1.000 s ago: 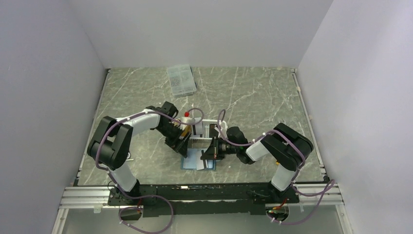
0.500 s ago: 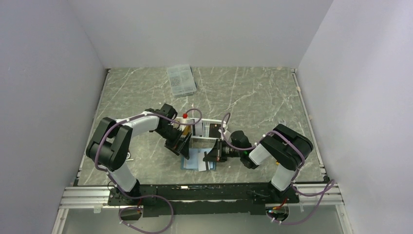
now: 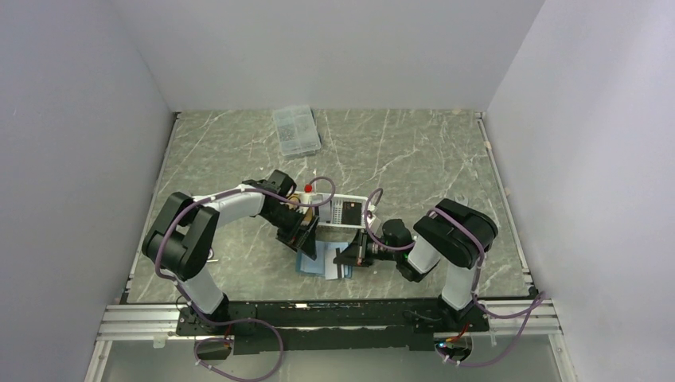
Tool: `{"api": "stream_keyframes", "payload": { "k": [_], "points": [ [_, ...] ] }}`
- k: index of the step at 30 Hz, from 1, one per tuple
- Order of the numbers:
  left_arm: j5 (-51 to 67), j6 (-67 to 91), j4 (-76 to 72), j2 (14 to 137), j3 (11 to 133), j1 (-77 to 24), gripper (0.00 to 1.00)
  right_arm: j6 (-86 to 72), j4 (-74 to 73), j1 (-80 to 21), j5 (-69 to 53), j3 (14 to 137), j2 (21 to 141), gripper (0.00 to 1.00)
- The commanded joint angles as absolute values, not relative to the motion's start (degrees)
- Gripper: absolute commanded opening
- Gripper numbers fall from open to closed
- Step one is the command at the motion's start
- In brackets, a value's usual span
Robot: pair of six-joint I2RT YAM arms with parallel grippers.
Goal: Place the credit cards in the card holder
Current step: Turn over the card slot in the card holder.
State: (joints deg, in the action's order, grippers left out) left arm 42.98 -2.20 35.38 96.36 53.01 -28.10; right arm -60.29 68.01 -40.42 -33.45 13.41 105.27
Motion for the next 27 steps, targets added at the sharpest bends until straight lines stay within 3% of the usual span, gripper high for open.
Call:
{"api": "stream_keyframes", "payload": {
  "k": [1,13,27],
  "points": [
    [40.1,-2.3,31.9,95.9,53.0,-28.8,0.93,-61.6,70.9,-40.5,-32.3,12.4,106.0,0.00],
    [37.3,-5.7,32.1,98.0,52.7,-31.7,0.42,-61.4,66.2,-41.9,-28.3,8.8,98.4,0.00],
    [37.9,-4.9,31.2,99.5,52.1,-33.3,0.42,-62.8,68.5,-41.9,-21.6,8.3,97.3,0.00]
  ]
}}
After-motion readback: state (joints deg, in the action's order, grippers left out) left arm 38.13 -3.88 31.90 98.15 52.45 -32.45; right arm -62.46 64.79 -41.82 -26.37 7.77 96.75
